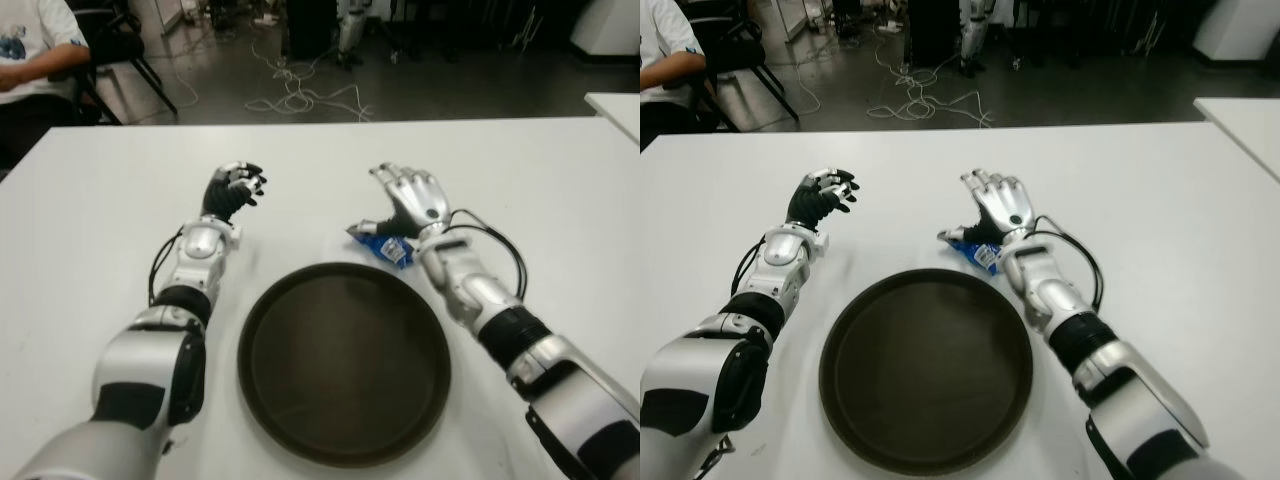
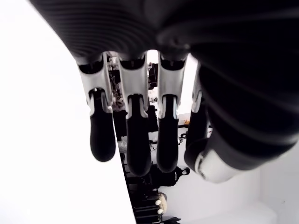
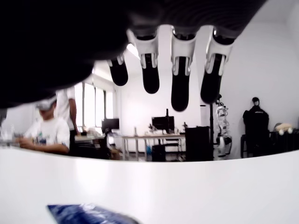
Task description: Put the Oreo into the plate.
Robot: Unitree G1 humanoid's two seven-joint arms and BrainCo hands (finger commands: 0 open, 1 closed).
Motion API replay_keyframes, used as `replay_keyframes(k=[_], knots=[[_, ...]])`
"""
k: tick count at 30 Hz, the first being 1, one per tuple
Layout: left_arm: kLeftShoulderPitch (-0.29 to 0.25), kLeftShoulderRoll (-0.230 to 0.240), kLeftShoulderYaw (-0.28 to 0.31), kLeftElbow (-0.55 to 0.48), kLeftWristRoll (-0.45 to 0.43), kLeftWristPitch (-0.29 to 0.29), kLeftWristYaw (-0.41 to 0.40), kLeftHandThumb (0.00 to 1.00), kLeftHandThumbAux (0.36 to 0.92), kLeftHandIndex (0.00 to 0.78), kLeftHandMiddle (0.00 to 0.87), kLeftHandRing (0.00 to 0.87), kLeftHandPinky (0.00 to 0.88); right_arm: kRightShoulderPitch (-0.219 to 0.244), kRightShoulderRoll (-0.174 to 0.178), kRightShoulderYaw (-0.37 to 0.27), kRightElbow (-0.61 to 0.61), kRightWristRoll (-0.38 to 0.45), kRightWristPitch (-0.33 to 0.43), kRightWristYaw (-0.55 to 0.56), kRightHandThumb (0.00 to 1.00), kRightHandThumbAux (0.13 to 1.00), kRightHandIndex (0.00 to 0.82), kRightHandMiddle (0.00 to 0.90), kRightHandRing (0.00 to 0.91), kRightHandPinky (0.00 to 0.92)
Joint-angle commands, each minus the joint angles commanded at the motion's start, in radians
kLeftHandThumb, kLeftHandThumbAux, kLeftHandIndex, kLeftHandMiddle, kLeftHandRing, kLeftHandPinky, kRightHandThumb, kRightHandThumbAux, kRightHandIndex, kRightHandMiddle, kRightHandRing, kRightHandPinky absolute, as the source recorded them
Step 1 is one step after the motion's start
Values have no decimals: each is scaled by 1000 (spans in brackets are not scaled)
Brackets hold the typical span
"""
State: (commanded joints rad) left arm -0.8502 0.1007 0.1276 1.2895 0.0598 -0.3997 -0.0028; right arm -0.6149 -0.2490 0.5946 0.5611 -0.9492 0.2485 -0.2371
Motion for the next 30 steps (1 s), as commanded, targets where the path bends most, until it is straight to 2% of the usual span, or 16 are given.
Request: replay_keyframes(k=[7, 17, 30], knots=[[1, -1, -1, 0, 4, -2, 7, 704, 712, 410, 473, 497, 533, 16, 2, 18, -49, -48, 72, 45, 0, 271, 94, 81, 109, 115], [0, -5, 9, 1, -7, 4, 2, 705, 712, 410, 455, 491, 543, 46, -6, 27, -120, -81, 103, 67, 0, 306, 68, 71, 99, 126], [-1, -5, 7, 1, -2, 2, 3, 703, 712, 410, 445, 481, 527, 72, -15, 26, -181, -114, 112, 79, 3, 368, 76, 83, 98, 119]])
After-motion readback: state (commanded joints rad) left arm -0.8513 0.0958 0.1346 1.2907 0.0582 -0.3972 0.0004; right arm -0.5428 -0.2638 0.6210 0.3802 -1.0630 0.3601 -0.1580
